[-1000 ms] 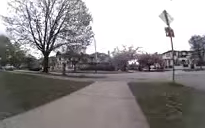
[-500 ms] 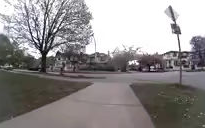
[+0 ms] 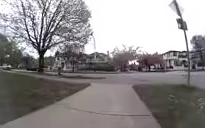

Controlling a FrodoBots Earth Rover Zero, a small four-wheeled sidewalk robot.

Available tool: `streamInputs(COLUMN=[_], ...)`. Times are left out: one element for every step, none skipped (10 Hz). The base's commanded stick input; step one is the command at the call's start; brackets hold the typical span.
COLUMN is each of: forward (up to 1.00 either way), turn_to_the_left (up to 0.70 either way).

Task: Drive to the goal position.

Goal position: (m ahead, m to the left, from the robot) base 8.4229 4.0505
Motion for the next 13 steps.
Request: streamInputs(forward=[0.85,0.85,0.85,0.85,0.85,0.85,0.85,0.85,0.85,0.85,0.85,0.85,0.85], turn_to_the_left=[0.00,0.00,0.00,0.00,0.00,0.00,0.00,0.00,0.00,0.00,0.00,0.00,0.00])
